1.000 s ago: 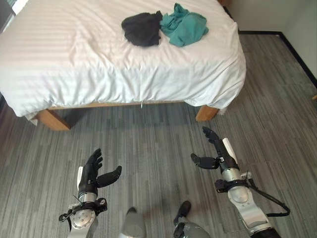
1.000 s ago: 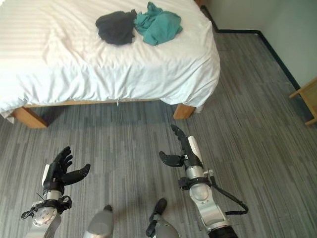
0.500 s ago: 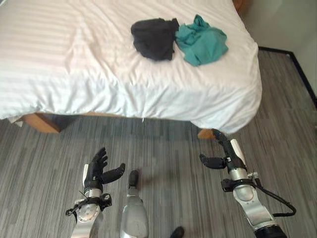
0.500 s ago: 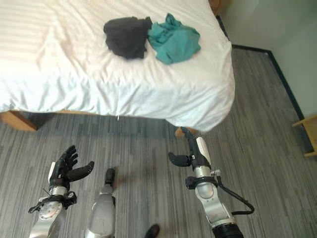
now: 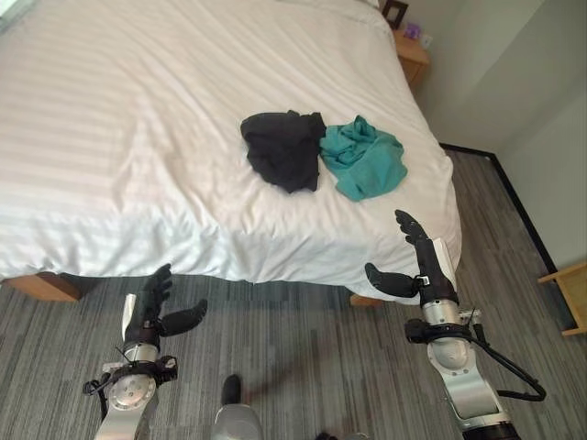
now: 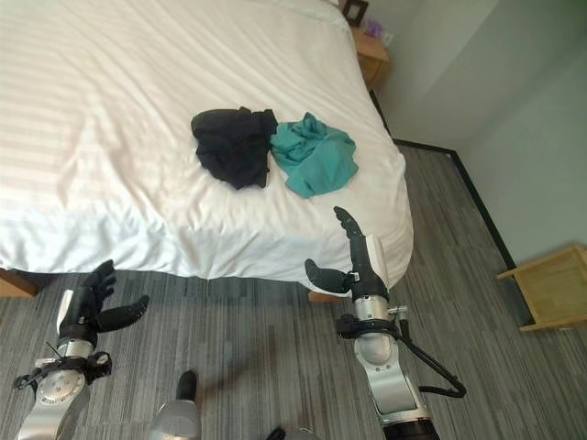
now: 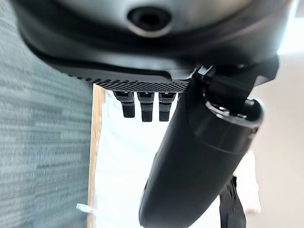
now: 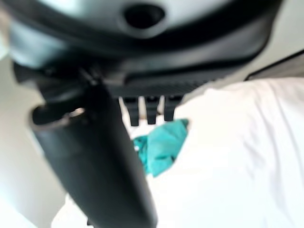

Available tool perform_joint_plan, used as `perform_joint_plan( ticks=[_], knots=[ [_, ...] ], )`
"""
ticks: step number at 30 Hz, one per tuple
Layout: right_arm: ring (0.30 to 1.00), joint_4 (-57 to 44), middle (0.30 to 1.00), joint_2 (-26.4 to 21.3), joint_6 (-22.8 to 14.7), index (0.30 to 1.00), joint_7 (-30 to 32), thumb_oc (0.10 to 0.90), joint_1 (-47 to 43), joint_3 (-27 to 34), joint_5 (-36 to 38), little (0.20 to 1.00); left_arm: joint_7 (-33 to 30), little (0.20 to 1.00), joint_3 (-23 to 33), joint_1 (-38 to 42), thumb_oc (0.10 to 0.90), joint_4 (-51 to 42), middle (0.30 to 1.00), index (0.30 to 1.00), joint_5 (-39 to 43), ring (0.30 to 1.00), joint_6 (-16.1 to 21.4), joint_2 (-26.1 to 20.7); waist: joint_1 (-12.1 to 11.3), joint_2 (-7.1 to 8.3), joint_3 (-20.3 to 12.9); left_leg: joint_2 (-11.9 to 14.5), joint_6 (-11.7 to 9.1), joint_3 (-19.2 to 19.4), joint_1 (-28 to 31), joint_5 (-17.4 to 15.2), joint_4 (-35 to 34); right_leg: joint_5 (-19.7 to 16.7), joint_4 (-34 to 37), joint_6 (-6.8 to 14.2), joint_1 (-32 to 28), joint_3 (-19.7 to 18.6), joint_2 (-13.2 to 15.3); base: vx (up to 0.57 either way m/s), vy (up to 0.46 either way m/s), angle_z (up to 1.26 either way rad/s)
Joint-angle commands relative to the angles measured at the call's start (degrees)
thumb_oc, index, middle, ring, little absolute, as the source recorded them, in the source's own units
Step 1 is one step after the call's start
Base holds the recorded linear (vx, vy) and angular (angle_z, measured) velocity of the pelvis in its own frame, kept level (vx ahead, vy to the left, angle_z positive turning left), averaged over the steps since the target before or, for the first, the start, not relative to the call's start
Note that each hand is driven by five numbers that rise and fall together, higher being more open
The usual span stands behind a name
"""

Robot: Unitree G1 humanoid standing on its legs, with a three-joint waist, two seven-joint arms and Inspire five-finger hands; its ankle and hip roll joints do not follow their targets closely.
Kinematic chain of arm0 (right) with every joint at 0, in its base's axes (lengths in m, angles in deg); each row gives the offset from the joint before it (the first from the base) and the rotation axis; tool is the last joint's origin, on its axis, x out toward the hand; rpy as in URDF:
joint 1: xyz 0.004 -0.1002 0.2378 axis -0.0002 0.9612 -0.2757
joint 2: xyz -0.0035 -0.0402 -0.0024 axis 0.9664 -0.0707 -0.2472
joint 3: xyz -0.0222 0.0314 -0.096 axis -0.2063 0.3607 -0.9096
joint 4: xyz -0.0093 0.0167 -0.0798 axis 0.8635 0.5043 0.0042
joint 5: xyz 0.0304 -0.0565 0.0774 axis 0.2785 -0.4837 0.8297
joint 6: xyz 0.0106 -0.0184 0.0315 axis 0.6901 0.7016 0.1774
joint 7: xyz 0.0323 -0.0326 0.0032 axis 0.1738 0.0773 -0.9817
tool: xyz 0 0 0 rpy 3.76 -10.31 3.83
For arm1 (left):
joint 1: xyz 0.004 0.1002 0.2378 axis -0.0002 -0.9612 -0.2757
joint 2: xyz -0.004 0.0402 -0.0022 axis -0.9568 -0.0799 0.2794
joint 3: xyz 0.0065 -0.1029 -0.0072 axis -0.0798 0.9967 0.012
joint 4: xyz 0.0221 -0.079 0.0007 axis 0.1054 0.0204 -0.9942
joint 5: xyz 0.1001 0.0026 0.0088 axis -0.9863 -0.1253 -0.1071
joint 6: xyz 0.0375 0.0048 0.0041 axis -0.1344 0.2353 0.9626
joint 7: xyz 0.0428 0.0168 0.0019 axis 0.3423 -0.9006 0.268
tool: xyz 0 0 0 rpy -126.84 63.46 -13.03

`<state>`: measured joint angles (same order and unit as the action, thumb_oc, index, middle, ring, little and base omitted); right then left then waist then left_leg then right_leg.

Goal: Pick up bed clothes into laundry basket.

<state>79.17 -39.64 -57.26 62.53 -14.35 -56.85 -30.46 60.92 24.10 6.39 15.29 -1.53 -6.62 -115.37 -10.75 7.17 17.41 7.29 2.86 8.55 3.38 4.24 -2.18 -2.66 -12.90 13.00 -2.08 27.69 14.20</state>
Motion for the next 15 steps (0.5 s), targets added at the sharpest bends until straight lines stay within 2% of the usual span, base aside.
perform_joint_plan(
  ticks=[1, 6, 8, 10, 15],
  knots=[
    [0.9, -4.3, 0.9, -1.0, -4.4, 0.9, 2.6, 0.8, -1.6, 5.0, -1.4, 0.9, 2.5, 0.9, 0.8, 2.5, 0.8, -5.1, 0.9, 0.9, 1.3, 0.9, 4.5, -4.7, -0.6, -0.47, -6.4, 1.3, -7.0, -2.2, 0.8, -3.4, -2.8, -2.7, 4.3, 0.9, 0.7, -3.5, -0.6, 0.13, -0.057, 0.39],
    [0.9, -2.0, 0.9, 0.8, -3.8, 0.9, 0.9, 0.8, -0.2, 3.3, -1.7, 0.9, 3.3, 0.9, 2.2, 3.1, 0.8, -7.4, 0.9, 0.9, 1.7, 0.9, 5.9, -6.4, 1.1, -0.7, -7.0, 1.7, -7.8, -3.3, 2.7, -5.4, -2.8, -7.6, 10.8, 1.6, 1.1, -7.5, 1.9, 0.12, -0.097, 0.31],
    [0.9, 0.5, 0.9, 1.0, -3.1, 0.9, 0.1, 0.8, 0.0, 2.1, -2.7, 0.9, 3.8, 0.9, 3.2, 2.7, 0.8, -8.8, 0.9, 0.9, 2.0, 0.9, 6.3, -6.0, 0.2, 0.45, -7.6, 1.1, -7.8, -1.7, 3.4, -6.2, -2.8, -10.0, 15.4, 2.0, -1.9, -6.1, 3.5, 0.0, -0.066, -0.13],
    [0.9, 2.9, 0.9, 1.0, -2.6, 0.9, -0.8, 0.8, 0.5, 1.1, -2.6, 0.9, 3.5, 0.9, 4.6, 2.4, 0.8, -10.1, 0.9, 0.9, 1.5, 0.9, 6.5, -5.7, -0.2, 0.33, -8.4, 1.5, -8.3, -0.1, 4.6, -6.4, -2.8, -12.5, 16.8, 2.0, -2.6, -5.4, 4.6, 0.01, -0.024, -0.43],
    [0.9, 6.8, 0.9, 1.0, -1.9, 0.9, -1.6, 0.8, 2.0, 0.3, -2.2, 0.9, 0.8, 0.9, 7.0, 7.0, 0.8, -10.8, 0.9, 0.9, 1.9, 0.9, 7.5, -6.5, 1.4, -0.33, -9.5, 1.8, -9.2, 0.7, 5.4, -6.7, -2.8, -11.6, 17.1, 2.0, -3.3, -5.6, 4.8, 0.07, 0.001, -0.26]
  ],
)
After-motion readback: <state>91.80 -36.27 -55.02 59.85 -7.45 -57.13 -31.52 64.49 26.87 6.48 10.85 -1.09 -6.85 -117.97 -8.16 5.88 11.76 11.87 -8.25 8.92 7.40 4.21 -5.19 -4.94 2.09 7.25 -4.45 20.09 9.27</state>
